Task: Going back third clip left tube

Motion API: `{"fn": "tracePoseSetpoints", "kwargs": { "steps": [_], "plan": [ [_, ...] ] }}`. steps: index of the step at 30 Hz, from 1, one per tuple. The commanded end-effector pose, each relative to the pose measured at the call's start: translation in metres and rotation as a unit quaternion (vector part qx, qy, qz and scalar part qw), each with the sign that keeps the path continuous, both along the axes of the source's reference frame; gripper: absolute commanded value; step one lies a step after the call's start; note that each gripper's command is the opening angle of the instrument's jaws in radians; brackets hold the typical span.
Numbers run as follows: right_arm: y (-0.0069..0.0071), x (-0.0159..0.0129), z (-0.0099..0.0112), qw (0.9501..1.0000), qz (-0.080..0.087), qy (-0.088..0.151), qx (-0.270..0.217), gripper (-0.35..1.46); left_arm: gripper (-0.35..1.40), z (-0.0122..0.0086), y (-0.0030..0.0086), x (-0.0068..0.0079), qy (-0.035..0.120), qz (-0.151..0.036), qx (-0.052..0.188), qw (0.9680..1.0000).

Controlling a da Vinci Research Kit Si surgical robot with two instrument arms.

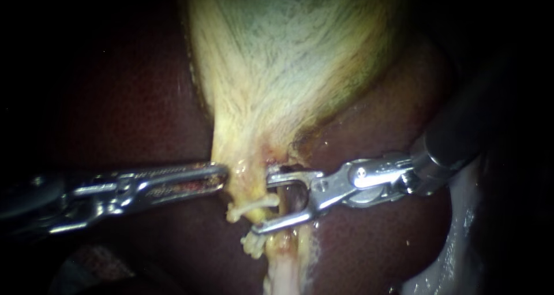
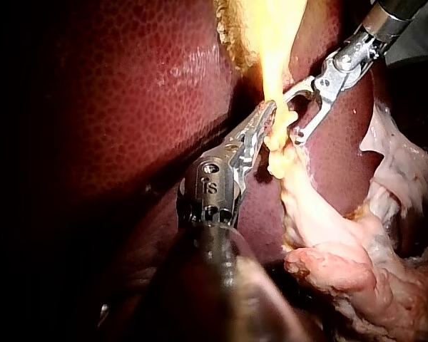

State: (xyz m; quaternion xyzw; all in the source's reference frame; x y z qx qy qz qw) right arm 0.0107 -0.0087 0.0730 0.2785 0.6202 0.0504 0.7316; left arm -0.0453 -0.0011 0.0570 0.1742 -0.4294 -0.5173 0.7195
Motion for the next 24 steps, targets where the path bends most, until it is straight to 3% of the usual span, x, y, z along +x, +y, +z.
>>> {"fn": "tracePoseSetpoints", "kwargs": {
  "steps": [1, 4, 15, 24],
  "plan": [
    [0.0001, -0.0006, -0.0001, 1.0, 0.001, 0.001, -0.006, 0.52, -0.35, 0.0, 0.0, 0.0, 0.0, 0.0, 0.0, 1.0],
    [0.0005, -0.0025, -0.0005, 0.9996, 0.004, 0.006, -0.026, 0.53, -0.35, 0.0, 0.0, 0.0, 0.0, 0.0, 0.0, 1.0],
    [0.004, -0.0064, -0.004, 0.9968, 0.024, 0.011, -0.075, 0.56, -0.35, 0.0001, 0.0, 0.0, 0.0, 0.0, 0.0, 1.0],
    [0.004, -0.0071, -0.0047, 0.9967, 0.026, 0.01, -0.077, 0.58, -0.35, 0.0012, 0.0004, -0.0005, 0.001, -0.001, -0.001, 1.0]
  ]
}}
